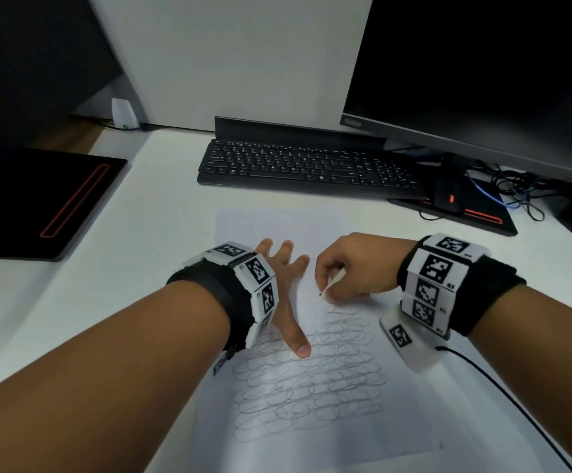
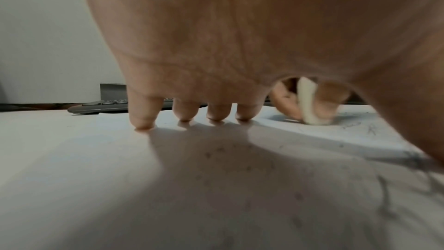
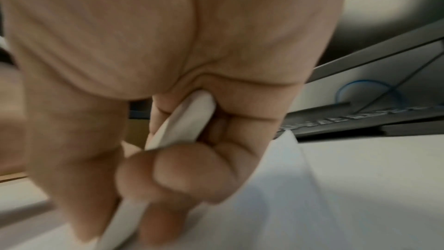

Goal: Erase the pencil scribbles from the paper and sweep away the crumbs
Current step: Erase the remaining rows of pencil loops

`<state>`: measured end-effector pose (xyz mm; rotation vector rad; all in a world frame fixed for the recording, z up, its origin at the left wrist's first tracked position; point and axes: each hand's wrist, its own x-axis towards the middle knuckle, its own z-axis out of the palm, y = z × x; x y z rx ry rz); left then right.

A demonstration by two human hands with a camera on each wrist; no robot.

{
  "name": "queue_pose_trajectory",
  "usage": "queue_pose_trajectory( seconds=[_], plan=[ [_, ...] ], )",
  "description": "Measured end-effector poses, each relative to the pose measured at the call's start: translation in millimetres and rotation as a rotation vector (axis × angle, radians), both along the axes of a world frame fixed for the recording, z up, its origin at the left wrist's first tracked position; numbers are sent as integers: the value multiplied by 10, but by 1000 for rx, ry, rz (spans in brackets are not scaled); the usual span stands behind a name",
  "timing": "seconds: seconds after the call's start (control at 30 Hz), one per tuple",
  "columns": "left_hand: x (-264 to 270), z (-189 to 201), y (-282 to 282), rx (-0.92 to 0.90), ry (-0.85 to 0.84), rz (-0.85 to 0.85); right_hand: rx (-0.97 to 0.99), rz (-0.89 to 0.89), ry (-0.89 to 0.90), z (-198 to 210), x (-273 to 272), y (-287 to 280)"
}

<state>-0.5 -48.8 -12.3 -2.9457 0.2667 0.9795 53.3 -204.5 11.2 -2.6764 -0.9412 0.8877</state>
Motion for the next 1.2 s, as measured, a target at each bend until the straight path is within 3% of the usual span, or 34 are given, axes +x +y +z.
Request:
queue_pose_trajectory(
  seconds=[0.1, 0.27, 0.4, 0.57, 0.7, 0.83, 1.0, 1.2],
  plan=[
    [10, -2, -11, 25, 1, -17, -64, 118, 40, -37, -154, 44],
    [8, -20, 4, 6, -7, -4, 2, -20, -63, 1, -1, -62],
    [20, -22, 3, 29, 8, -17, -57, 109, 70, -36, -150, -5],
    [-14, -1, -7, 17, -2, -6, -19, -8, -36, 5, 8, -74],
    [-4, 15, -15, 32, 6, -17, -61, 126, 72, -53, -163, -15],
    [-17, 11, -10, 16, 7, -3, -13, -38, -24, 16, 33, -101],
    [-5, 16, -5, 32, 15, -17, -55, 108, 39, -53, -186, -40],
    [-11, 2, 7, 9, 6, -3, -7, -15, -45, -8, -14, -127]
  ],
)
